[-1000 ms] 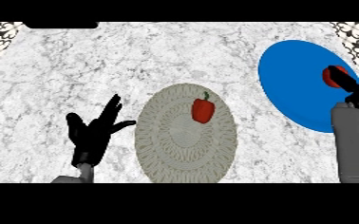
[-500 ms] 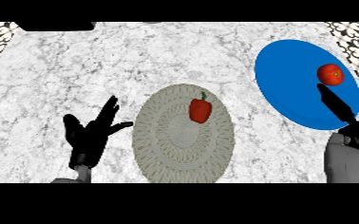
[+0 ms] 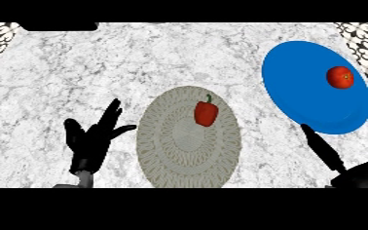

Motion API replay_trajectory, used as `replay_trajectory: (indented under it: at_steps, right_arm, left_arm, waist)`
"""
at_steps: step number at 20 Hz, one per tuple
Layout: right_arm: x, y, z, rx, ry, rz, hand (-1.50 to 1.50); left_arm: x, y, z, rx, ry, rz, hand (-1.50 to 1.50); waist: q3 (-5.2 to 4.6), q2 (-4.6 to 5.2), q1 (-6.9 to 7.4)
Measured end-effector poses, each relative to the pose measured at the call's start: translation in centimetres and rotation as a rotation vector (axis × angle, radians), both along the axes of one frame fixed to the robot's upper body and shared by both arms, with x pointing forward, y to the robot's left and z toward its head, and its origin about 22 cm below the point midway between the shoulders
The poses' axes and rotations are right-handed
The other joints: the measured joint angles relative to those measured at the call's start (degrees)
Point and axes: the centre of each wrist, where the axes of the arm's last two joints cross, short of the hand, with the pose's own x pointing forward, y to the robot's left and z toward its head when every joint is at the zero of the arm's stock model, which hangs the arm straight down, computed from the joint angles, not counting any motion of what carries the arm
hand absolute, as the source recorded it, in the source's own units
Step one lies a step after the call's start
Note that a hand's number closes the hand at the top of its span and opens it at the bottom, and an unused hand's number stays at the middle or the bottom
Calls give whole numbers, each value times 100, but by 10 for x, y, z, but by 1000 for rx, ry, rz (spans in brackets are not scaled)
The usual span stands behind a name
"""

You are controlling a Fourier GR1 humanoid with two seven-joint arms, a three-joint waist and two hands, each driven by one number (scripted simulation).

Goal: Pick the tomato from the placemat and place it in the plate

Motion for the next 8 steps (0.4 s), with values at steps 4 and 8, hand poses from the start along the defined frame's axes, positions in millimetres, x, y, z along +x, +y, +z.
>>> replay_trajectory:
  at_steps: [4,8]
  right_arm:
    - [-25,22,0,0,43,19,-150]
    - [-41,35,3,3,71,26,-150]
  left_arm:
    - [-1,-2,1,3,-1,-1,0]
    - [0,-3,2,1,6,0,0]
  waist:
    - [-2,8,11]
    - [0,12,20]
